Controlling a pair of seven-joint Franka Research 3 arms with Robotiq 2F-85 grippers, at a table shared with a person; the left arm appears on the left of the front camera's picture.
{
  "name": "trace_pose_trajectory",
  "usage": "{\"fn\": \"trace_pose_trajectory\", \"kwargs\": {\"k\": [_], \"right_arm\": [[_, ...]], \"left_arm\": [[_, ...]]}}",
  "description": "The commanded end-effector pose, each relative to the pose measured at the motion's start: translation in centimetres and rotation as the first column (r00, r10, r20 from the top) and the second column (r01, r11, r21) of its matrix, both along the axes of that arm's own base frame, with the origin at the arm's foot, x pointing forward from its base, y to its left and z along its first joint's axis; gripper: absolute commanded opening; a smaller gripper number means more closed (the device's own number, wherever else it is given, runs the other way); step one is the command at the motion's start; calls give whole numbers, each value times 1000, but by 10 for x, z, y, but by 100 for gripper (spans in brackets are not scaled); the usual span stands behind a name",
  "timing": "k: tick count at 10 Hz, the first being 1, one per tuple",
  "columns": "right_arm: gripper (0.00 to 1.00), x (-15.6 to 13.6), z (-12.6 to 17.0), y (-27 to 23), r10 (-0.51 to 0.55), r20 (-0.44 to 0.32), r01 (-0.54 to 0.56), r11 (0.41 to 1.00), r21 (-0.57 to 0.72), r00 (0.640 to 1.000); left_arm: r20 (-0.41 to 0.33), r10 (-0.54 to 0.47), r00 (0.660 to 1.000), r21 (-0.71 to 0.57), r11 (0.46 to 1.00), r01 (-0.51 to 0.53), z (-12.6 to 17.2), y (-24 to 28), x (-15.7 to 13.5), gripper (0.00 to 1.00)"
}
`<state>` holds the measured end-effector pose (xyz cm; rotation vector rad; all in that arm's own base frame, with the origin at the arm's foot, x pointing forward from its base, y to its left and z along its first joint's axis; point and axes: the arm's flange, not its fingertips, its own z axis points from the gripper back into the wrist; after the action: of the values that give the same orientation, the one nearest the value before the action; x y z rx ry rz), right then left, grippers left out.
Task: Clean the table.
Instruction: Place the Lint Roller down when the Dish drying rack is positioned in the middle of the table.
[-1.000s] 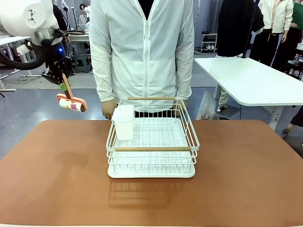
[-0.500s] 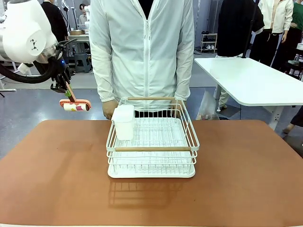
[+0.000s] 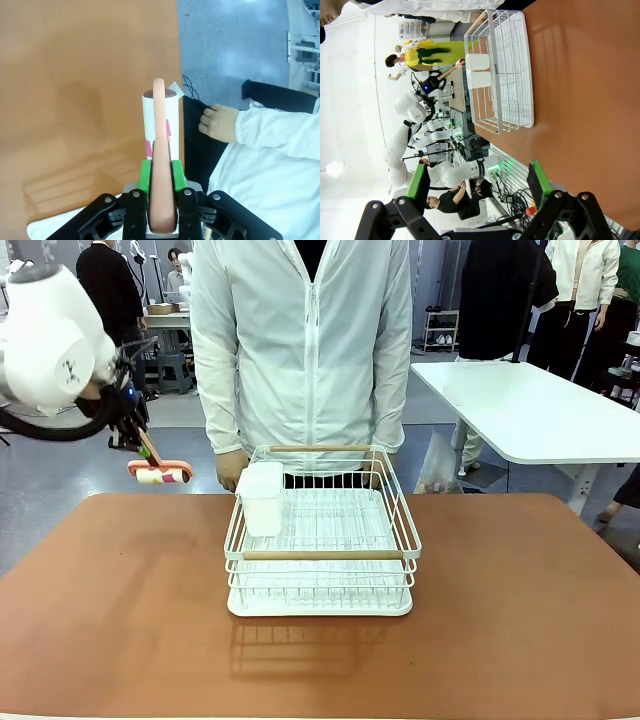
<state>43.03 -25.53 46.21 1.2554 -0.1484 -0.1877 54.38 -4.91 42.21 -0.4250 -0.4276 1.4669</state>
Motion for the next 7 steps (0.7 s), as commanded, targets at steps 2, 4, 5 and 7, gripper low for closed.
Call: {"fn": "trace_pose_trajectory", "kwargs": {"k": [2,4,5,7], "right_arm": [[100,-2,2,2,0,2,0,1000,3,1000],[100,-2,2,2,0,2,0,1000,3,1000],[100,-2,2,2,0,2,0,1000,3,1000],[100,-2,2,2,0,2,0,1000,3,1000]], "left_arm": [[98,28,995,-45,999,-24,-41,1,-26,19],[115,21,993,-7,1000,-20,-59,1,-31,19],[127,28,992,-10,1000,-27,-66,2,-31,19],[139,-13,990,-6,1000,14,-75,3,-32,19]]}}
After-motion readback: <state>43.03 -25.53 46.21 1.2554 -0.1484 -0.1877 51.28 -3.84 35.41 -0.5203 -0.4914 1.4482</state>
